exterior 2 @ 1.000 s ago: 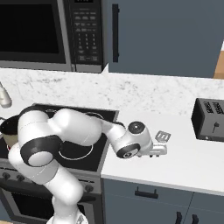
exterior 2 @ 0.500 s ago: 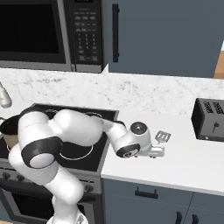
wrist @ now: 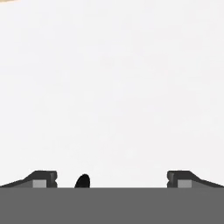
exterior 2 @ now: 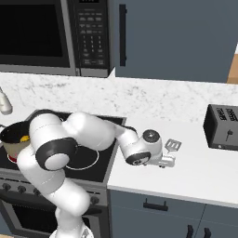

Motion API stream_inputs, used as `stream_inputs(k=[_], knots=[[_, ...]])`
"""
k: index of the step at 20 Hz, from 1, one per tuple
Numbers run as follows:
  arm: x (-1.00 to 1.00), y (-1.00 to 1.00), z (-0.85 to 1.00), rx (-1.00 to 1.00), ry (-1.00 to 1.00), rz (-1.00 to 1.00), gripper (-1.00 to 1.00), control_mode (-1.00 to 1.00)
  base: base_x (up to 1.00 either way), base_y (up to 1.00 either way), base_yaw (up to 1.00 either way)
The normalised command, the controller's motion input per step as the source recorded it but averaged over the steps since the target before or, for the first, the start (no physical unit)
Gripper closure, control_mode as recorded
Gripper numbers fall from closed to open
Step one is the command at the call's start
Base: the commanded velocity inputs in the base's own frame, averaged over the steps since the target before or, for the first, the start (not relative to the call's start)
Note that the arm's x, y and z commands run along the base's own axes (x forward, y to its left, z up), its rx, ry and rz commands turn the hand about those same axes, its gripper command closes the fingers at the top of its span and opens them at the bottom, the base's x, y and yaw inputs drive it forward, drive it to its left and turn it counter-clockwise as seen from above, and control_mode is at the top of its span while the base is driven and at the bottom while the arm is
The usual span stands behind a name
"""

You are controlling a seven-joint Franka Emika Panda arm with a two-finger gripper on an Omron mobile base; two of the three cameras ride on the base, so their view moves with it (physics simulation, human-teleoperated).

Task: Put the lemon and lemon wedge in the pot. Retrieve the spatula and lightly stir the vegetables in the pot.

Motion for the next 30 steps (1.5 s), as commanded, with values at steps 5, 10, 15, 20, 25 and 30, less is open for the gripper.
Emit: stream_inputs(k=[5, 10, 15, 20, 25, 30], knots=[[0.43, 0.02, -0.07, 0.04, 0.0, -0.22, -1.0, -1.0, 0.0, 0.0, 0.0], [0.52, 0.0, 0.0, 0.04, 0.0, -0.21, -1.0, -1.0, 0.0, 0.0, 0.0], [0.48, 0.0, -0.01, 0.05, 0.0, -0.18, -1.0, -1.0, 0.0, 0.0, 0.0], [0.5, 0.0, -0.1, 0.04, 0.01, -0.14, -1.0, -1.0, 0.0, 0.0, 0.0], [0.42, 0.0, -0.14, 0.02, 0.05, -0.11, 1.0, -1.0, 0.0, 0.0, 0.0], [0.04, 0.0, -0.15, 0.0, 0.05, -0.05, 1.0, -1.0, 0.0, 0.0, 0.0]])
